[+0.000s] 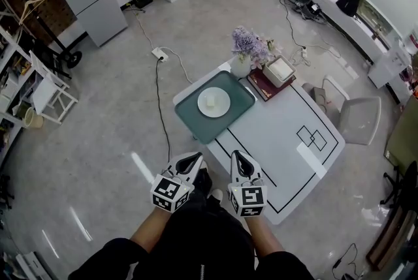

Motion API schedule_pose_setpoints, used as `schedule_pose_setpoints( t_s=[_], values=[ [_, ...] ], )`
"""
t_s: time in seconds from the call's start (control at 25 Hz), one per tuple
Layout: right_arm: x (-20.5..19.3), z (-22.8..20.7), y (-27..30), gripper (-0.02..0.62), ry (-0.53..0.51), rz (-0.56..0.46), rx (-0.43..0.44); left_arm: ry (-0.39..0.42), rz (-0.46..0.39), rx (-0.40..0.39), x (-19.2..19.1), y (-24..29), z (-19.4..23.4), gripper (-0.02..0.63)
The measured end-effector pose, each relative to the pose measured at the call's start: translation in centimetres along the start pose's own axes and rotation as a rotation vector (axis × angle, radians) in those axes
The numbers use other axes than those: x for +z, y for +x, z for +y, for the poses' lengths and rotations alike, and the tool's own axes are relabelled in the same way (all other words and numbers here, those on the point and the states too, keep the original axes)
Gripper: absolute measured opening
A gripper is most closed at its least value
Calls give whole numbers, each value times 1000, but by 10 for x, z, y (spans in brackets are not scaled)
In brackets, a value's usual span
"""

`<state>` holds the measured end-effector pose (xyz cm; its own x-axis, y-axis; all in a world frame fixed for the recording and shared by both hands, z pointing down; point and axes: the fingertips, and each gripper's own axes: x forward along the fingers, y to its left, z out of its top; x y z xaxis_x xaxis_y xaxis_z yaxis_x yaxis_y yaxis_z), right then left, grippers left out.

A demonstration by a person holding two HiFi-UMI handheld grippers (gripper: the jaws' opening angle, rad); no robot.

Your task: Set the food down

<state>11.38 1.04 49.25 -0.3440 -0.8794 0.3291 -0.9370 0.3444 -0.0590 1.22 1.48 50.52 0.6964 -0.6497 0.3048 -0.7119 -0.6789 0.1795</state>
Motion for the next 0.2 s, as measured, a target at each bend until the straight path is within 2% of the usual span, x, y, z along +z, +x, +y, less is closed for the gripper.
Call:
schedule_pose_setpoints(
  t_s=[0.2],
  values=[
    [1,-1,-6,9,-6,-2,-8,9,3,-9,1,-2,-5,6]
  ],
)
